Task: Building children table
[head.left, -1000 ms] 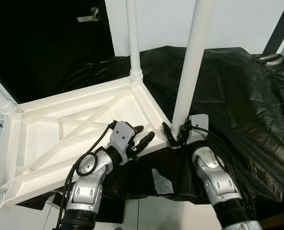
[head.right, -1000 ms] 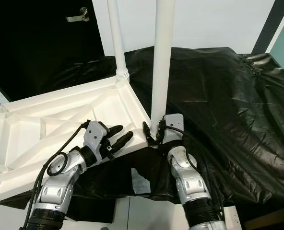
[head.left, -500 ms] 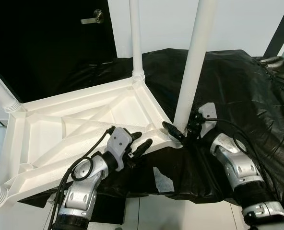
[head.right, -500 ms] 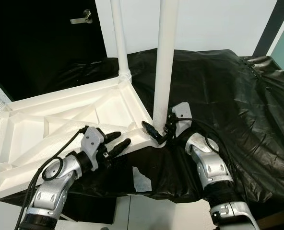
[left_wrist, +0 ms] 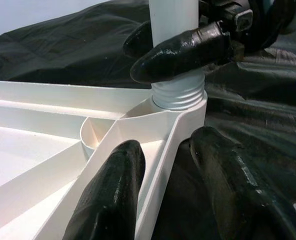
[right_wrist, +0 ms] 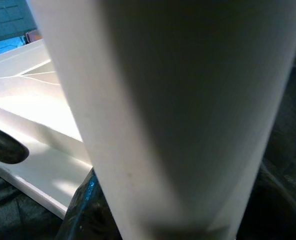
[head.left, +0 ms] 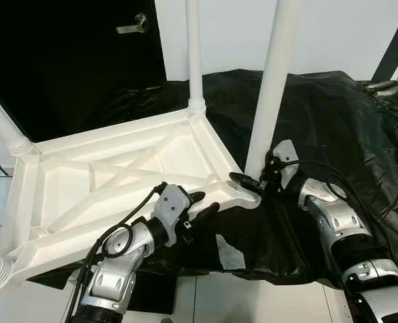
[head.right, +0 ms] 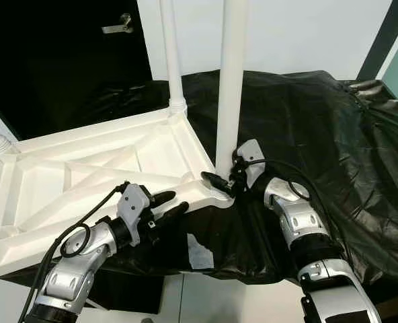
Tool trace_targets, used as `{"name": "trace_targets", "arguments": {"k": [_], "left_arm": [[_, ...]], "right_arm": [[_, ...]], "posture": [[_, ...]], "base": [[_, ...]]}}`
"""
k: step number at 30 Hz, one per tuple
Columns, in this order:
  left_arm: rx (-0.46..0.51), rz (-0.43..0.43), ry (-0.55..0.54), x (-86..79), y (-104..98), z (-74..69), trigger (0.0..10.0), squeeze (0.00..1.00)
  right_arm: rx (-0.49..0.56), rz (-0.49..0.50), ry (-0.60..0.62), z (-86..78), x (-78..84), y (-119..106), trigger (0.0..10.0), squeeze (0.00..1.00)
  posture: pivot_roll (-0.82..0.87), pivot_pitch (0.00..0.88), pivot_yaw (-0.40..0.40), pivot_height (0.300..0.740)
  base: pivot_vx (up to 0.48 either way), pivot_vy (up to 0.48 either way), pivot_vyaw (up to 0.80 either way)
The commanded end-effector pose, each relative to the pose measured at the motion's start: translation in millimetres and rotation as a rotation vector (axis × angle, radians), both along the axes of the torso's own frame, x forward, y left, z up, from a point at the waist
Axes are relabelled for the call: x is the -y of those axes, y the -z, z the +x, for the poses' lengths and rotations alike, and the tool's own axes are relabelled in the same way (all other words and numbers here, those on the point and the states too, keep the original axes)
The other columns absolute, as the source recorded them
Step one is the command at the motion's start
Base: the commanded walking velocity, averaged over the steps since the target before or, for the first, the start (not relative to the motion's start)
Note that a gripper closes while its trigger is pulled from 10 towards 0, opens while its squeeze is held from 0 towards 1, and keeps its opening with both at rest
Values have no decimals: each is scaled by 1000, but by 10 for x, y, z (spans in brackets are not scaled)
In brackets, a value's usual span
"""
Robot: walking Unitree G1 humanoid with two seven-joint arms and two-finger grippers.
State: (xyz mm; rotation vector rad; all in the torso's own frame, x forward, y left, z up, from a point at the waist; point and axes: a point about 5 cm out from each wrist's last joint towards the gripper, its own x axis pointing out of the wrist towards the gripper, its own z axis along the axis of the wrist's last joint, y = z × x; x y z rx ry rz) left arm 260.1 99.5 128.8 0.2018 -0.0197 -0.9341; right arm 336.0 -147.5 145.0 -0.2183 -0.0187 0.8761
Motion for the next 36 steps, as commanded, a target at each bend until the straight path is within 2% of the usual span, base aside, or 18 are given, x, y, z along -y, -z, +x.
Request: {"name": "trace_targets", "arguments": {"k": [1,3,4,5,9,14,18,19,20,21,22,23,24,26,28,31,36], "left_arm": [[-7,9,92,15,-10,-69,10000,0],[-8,8,93,16,-10,-77,10000,0],[-8,9,94,16,-8,-83,10000,0],[-9,10,95,14,-6,-86,10000,0],[-10,10,94,7,-7,-84,10000,0],[-6,9,96,1,-17,-75,10000,0],[-7,9,100,6,-18,-77,10000,0],[-11,7,101,8,-19,-74,10000,0],[-11,7,101,8,-19,-74,10000,0],[-11,7,100,7,-21,-69,10000,0],[-11,7,100,7,-21,-69,10000,0],[-13,7,98,3,-24,-64,10000,0],[-13,7,98,3,-24,-64,10000,0],[-11,6,95,-9,-40,-56,10000,0],[-8,8,94,-12,-46,-54,10000,0],[-14,1,96,-11,-50,-57,10000,0],[-14,10,103,-3,-43,-65,10000,0]], "right_arm": [[-23,-15,-9,-8,-31,70,0,0],[-31,-5,2,-14,-37,85,0,0],[-32,8,15,-26,-49,97,588,0],[-29,20,41,-44,-68,109,10000,0],[-28,36,93,-64,-94,127,10000,0],[-3,31,295,-131,-201,195,10000,0],[-15,43,367,-157,-244,238,10000,0],[-35,63,441,-183,-281,277,10000,0],[-35,63,441,-183,-281,277,10000,0],[-48,82,516,-212,-320,308,10000,0],[-48,82,516,-212,-320,308,10000,0],[-55,102,599,-234,-354,327,10000,0],[-55,102,599,-234,-354,327,10000,0],[-46,163,805,-273,-392,319,10000,0],[-42,183,845,-294,-427,306,10000,0],[-28,194,818,-312,-496,271,10000,0],[-35,188,845,-335,-474,254,10000,0]], "posture": [[-8,0,11,740],[-8,0,10,740],[-9,0,11,740],[-14,0,13,740],[-18,0,17,740],[-36,0,28,740],[-40,0,32,740],[-41,0,34,740],[-41,0,34,740],[-41,0,35,740],[-41,0,35,740],[-41,0,36,740],[-41,0,36,740],[-38,0,39,740],[-39,0,39,740],[-48,0,45,740],[-43,0,39,740]], "base": [[0,0,0],[0,0,0],[0,0,0],[0,0,0],[0,0,0],[0,0,0],[0,0,0],[0,0,0],[0,0,0],[0,0,0],[0,0,0],[0,0,0],[0,0,0],[0,0,0],[0,0,0],[0,0,0],[0,0,0]]}}
